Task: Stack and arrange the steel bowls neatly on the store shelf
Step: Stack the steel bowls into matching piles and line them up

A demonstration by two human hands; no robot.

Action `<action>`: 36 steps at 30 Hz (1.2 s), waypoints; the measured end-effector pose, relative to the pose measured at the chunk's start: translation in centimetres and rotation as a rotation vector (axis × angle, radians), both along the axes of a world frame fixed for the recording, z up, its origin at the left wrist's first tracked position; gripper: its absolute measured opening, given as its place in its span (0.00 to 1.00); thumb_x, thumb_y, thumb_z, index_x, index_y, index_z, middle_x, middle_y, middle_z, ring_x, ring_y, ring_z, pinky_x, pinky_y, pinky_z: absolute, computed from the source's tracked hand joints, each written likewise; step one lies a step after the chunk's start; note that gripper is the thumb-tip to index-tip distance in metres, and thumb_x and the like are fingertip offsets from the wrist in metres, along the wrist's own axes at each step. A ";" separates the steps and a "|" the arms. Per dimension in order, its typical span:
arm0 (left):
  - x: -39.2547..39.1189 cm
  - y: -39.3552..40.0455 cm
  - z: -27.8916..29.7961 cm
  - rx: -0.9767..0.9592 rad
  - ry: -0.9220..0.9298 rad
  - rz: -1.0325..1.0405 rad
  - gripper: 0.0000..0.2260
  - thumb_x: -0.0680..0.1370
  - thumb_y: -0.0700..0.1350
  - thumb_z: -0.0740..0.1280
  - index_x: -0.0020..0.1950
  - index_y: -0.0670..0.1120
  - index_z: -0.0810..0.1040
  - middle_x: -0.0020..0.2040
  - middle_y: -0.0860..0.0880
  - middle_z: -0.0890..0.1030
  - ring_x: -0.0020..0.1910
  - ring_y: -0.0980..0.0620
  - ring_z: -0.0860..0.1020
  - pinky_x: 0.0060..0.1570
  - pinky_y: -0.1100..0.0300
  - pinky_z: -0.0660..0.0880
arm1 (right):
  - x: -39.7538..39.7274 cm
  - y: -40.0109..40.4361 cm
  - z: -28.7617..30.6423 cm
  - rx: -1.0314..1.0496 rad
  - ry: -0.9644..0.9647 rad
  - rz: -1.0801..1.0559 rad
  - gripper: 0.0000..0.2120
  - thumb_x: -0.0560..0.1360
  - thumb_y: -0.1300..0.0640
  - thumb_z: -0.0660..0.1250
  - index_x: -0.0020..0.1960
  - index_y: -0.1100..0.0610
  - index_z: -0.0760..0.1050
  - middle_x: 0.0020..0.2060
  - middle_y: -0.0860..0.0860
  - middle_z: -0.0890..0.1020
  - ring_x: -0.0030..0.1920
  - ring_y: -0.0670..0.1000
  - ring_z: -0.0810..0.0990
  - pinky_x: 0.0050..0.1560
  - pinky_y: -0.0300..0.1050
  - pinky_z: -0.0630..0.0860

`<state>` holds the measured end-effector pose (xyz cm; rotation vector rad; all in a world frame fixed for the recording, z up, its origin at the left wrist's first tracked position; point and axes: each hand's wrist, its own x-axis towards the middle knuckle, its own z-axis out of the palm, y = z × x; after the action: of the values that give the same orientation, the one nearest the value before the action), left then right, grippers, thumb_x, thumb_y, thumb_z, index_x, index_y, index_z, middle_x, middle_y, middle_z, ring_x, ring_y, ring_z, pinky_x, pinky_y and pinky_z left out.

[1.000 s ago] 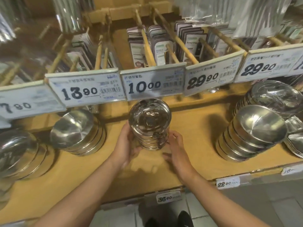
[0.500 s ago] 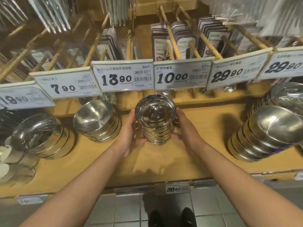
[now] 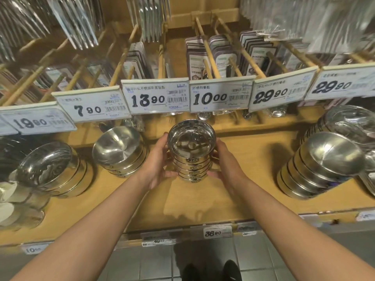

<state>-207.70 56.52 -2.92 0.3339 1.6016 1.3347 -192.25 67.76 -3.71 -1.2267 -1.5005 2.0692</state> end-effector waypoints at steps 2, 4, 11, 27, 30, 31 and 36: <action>0.0 0.1 0.3 -0.013 -0.002 -0.003 0.29 0.73 0.71 0.57 0.65 0.57 0.79 0.65 0.50 0.81 0.64 0.47 0.77 0.55 0.39 0.78 | 0.0 -0.1 0.0 -0.007 -0.002 -0.001 0.20 0.81 0.36 0.52 0.60 0.42 0.78 0.54 0.41 0.82 0.57 0.42 0.78 0.52 0.48 0.79; 0.1 0.0 0.7 -0.018 -0.004 -0.002 0.29 0.71 0.71 0.57 0.65 0.58 0.78 0.65 0.51 0.80 0.64 0.48 0.76 0.55 0.39 0.78 | 0.1 -0.1 0.2 -0.006 0.000 0.007 0.19 0.81 0.36 0.52 0.59 0.41 0.78 0.54 0.41 0.82 0.57 0.42 0.78 0.51 0.47 0.79; 0.3 -0.7 1.2 -0.034 -0.018 0.054 0.26 0.80 0.66 0.56 0.69 0.53 0.76 0.68 0.48 0.77 0.66 0.46 0.74 0.57 0.39 0.78 | 0.6 0.1 0.7 0.002 -0.003 0.036 0.16 0.81 0.37 0.54 0.56 0.40 0.78 0.53 0.40 0.83 0.57 0.41 0.78 0.48 0.46 0.79; 1.1 0.0 4.9 -0.102 0.275 0.098 0.15 0.83 0.54 0.60 0.57 0.50 0.84 0.59 0.47 0.83 0.61 0.47 0.78 0.56 0.48 0.81 | 0.2 1.4 4.0 0.215 -0.095 0.046 0.17 0.81 0.42 0.59 0.57 0.51 0.81 0.55 0.50 0.84 0.57 0.55 0.81 0.56 0.54 0.81; 1.0 0.2 5.1 -0.115 0.283 0.082 0.15 0.82 0.53 0.60 0.57 0.50 0.84 0.57 0.48 0.84 0.60 0.48 0.79 0.55 0.48 0.80 | 0.0 1.1 4.1 0.241 -0.093 0.030 0.14 0.82 0.45 0.60 0.56 0.50 0.81 0.54 0.50 0.84 0.57 0.54 0.81 0.53 0.50 0.81; 1.0 0.2 5.2 -0.114 0.283 0.074 0.15 0.81 0.54 0.60 0.56 0.50 0.84 0.56 0.49 0.85 0.60 0.48 0.79 0.54 0.49 0.80 | 0.0 1.0 4.1 0.248 -0.091 0.024 0.13 0.82 0.46 0.60 0.53 0.49 0.81 0.53 0.49 0.84 0.56 0.53 0.81 0.52 0.49 0.81; 0.7 0.4 5.8 -0.107 0.293 0.067 0.13 0.81 0.52 0.62 0.55 0.51 0.85 0.55 0.50 0.85 0.58 0.49 0.80 0.45 0.55 0.78 | -0.3 0.6 4.3 0.277 -0.080 -0.023 0.11 0.82 0.48 0.61 0.44 0.47 0.80 0.47 0.46 0.85 0.53 0.51 0.81 0.58 0.57 0.80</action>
<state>-207.04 56.90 2.89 0.4289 1.9356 1.2885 -192.60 68.33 0.57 -1.2234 -1.7308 1.7431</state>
